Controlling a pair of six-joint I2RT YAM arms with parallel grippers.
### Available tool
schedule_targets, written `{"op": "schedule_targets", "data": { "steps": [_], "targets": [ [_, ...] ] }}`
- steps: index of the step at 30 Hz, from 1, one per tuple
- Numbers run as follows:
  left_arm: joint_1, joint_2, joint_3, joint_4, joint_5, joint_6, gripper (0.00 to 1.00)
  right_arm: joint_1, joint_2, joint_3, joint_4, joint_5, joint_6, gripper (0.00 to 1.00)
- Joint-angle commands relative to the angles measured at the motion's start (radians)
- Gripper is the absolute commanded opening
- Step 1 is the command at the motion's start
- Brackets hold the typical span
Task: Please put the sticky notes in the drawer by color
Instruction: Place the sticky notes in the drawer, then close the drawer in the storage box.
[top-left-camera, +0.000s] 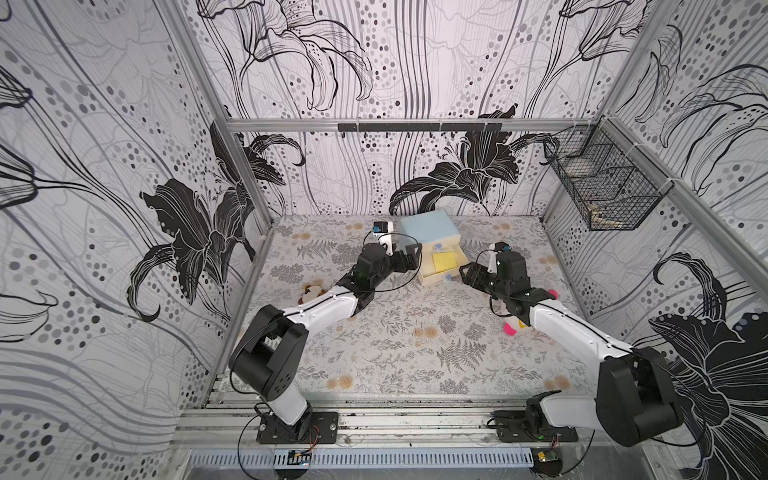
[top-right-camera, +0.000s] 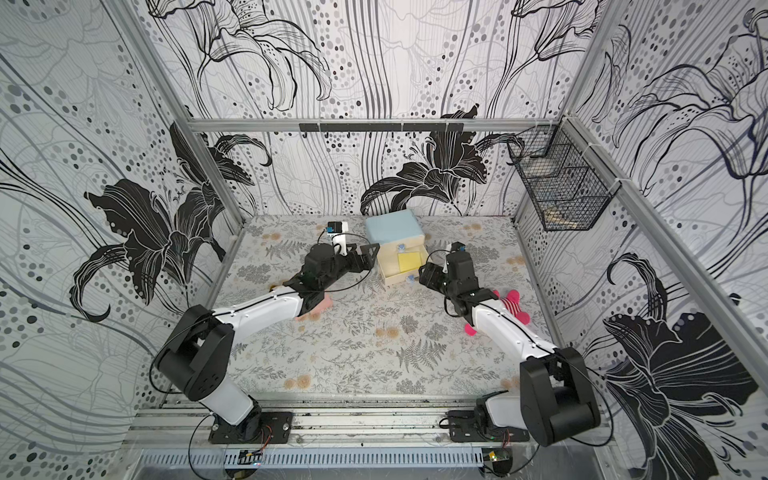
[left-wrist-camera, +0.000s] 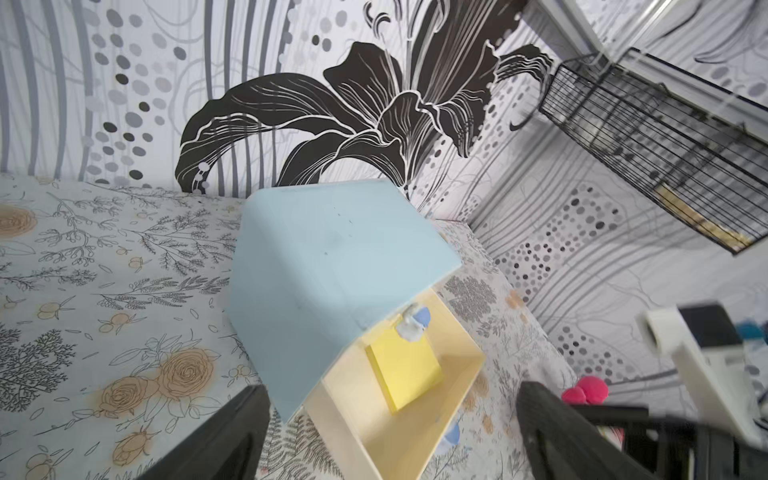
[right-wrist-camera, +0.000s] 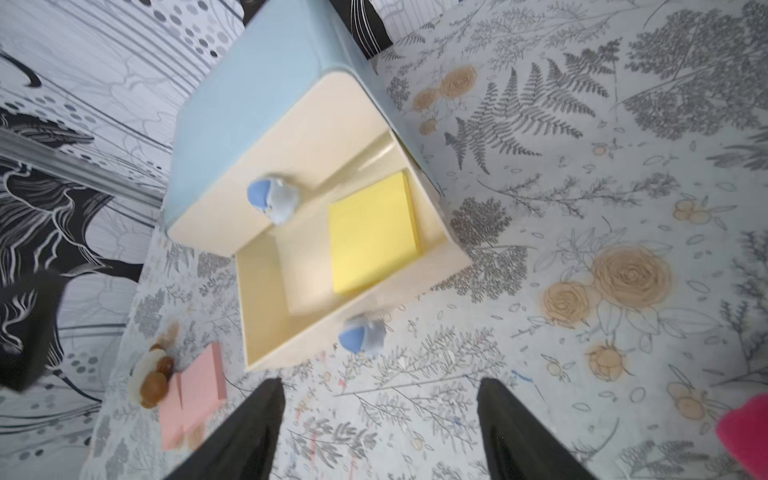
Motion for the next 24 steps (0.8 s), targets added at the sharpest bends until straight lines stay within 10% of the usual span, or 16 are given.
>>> {"op": "schedule_targets", "data": {
  "steps": [1, 10, 24],
  "targets": [
    [0.004, 0.076, 0.103, -0.140, -0.089, -0.158, 0.98, -0.002, -0.051, -0.091, 0.145, -0.073, -0.084, 0.79],
    [0.004, 0.244, 0.370, -0.416, -0.182, -0.200, 0.84, -0.002, 0.042, -0.168, 0.285, -0.159, -0.051, 0.45],
    [0.004, 0.287, 0.394, -0.466, -0.162, -0.184, 0.67, -0.002, 0.311, 0.003, 0.350, -0.109, -0.066, 0.26]
  ]
}}
